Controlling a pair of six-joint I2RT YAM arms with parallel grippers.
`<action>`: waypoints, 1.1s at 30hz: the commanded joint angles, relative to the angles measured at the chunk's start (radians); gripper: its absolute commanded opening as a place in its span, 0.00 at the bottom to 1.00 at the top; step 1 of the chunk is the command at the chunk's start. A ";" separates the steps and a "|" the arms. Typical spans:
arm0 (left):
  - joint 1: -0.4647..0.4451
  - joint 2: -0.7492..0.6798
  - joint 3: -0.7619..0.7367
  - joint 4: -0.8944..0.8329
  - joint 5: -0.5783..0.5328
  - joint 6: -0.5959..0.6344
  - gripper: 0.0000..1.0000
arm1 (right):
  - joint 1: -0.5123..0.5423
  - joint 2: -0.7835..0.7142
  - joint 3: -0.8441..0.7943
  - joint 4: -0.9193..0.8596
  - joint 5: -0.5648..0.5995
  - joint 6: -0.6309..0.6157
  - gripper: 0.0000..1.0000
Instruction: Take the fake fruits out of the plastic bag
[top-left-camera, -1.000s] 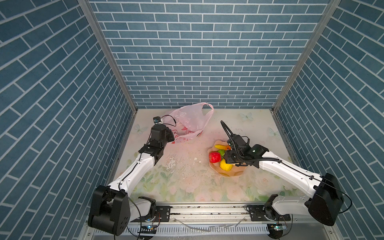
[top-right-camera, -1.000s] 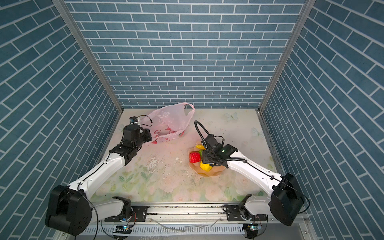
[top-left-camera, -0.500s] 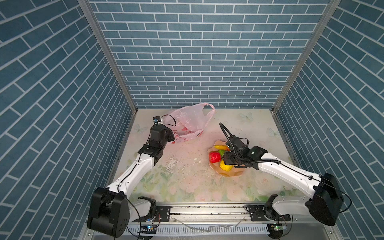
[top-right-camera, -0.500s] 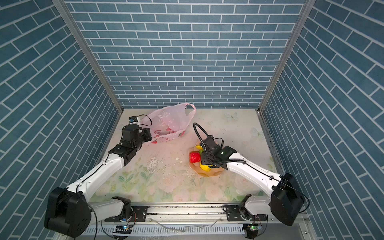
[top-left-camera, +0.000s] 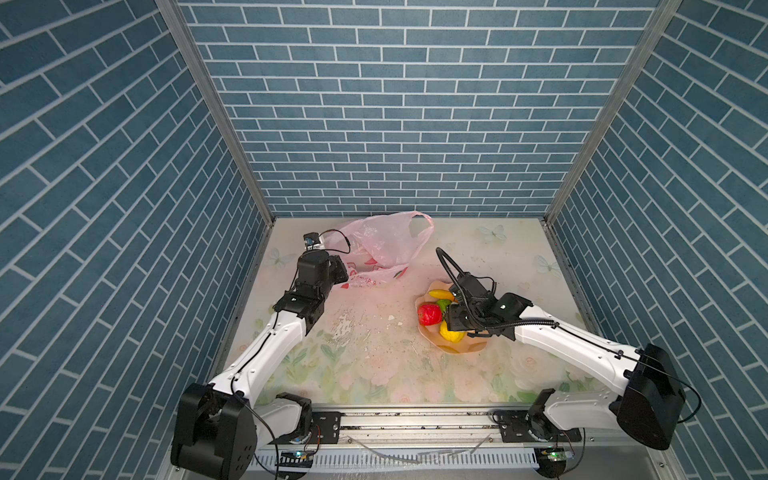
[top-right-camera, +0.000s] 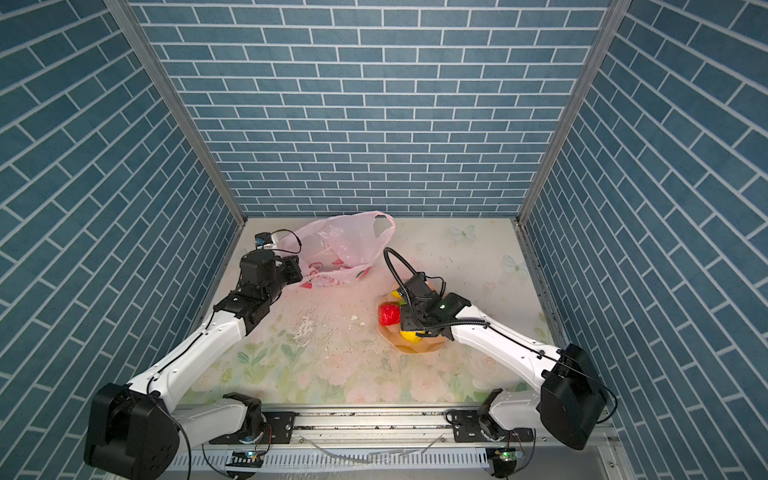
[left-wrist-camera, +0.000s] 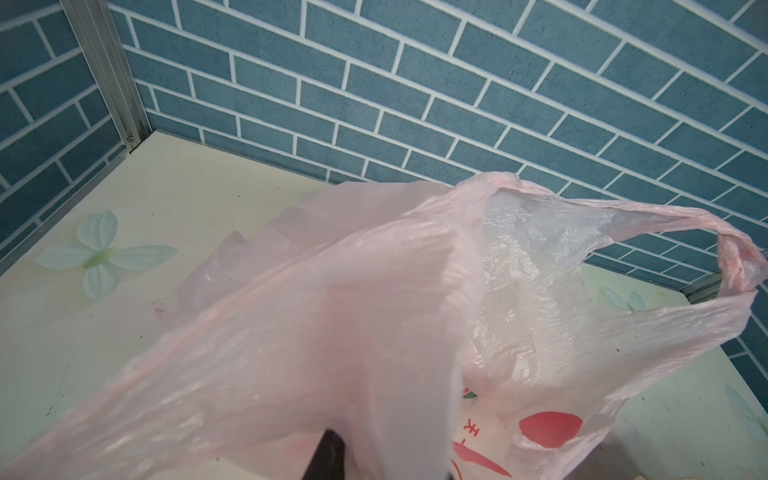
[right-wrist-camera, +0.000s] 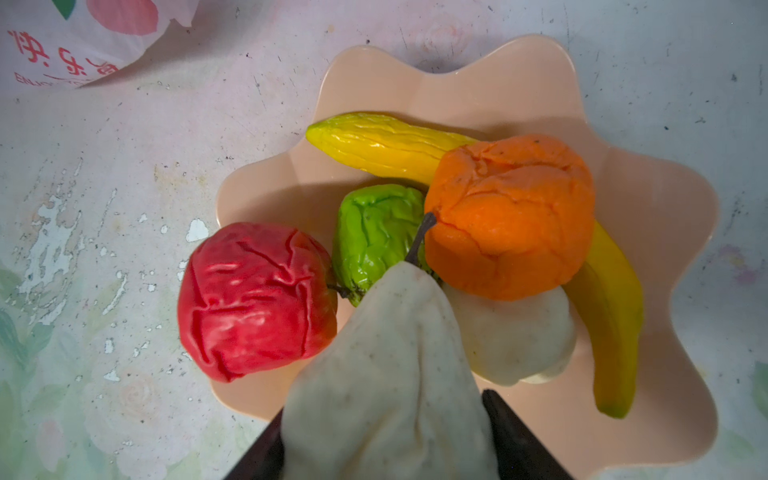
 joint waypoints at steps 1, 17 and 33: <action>0.004 -0.017 -0.017 0.007 0.004 -0.002 0.25 | 0.007 0.016 -0.015 -0.027 0.037 0.037 0.68; 0.006 -0.081 0.119 -0.091 0.069 0.049 0.65 | 0.019 -0.088 0.101 -0.169 0.159 0.024 0.86; 0.197 -0.329 0.192 -0.507 -0.030 0.027 0.99 | -0.388 -0.256 0.086 0.017 0.194 -0.217 0.93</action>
